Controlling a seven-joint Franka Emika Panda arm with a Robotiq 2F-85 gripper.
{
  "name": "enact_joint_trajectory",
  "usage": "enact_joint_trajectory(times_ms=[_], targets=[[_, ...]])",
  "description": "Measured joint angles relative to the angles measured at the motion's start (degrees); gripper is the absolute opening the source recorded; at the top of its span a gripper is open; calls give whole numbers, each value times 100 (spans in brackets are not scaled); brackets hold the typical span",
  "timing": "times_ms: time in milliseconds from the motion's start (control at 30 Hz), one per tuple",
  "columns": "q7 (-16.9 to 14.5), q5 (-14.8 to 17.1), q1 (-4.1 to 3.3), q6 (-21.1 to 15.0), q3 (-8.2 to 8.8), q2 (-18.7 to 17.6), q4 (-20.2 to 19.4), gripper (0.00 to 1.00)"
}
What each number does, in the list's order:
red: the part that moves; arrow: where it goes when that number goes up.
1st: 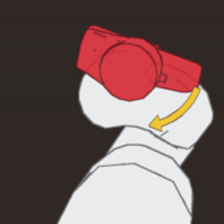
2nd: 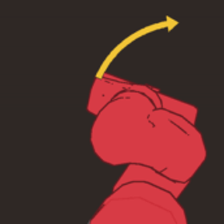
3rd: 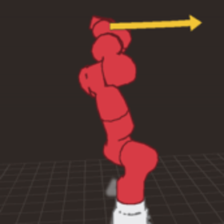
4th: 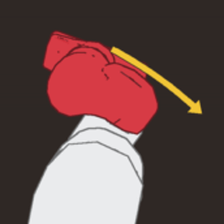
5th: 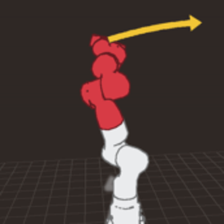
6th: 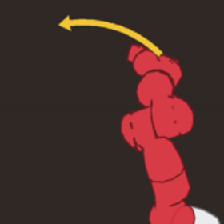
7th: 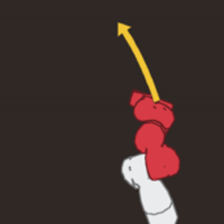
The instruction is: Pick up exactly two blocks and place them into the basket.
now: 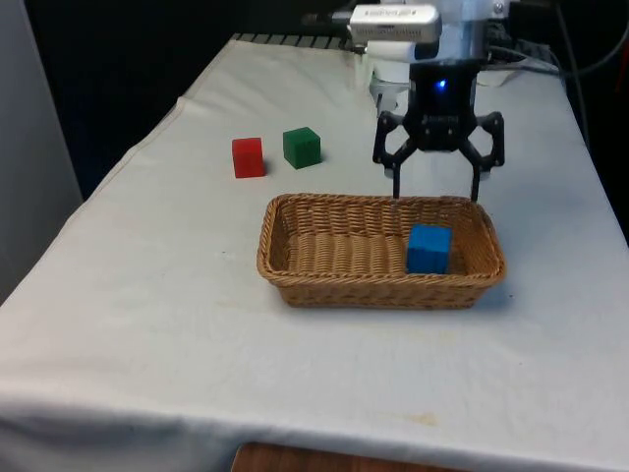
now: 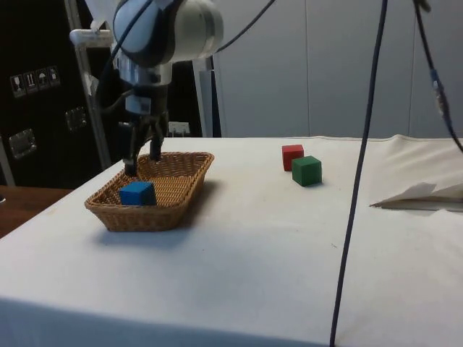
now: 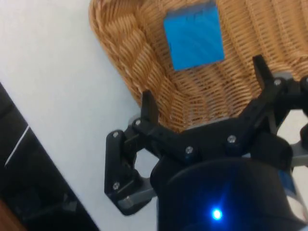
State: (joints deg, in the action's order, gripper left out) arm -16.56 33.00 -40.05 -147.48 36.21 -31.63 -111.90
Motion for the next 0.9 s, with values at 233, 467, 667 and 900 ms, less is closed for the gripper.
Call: enact_joint_trajectory(times_ms=[233,467,667,900], targets=[[57,-235,-103,-46,40,510,-430,100],[29,-321,-149,-229,40,814,-814,100],[-138,-321,-149,-361,52,1089,-1180,100],[-372,-321,-149,-527,92,1392,-1610,100]])
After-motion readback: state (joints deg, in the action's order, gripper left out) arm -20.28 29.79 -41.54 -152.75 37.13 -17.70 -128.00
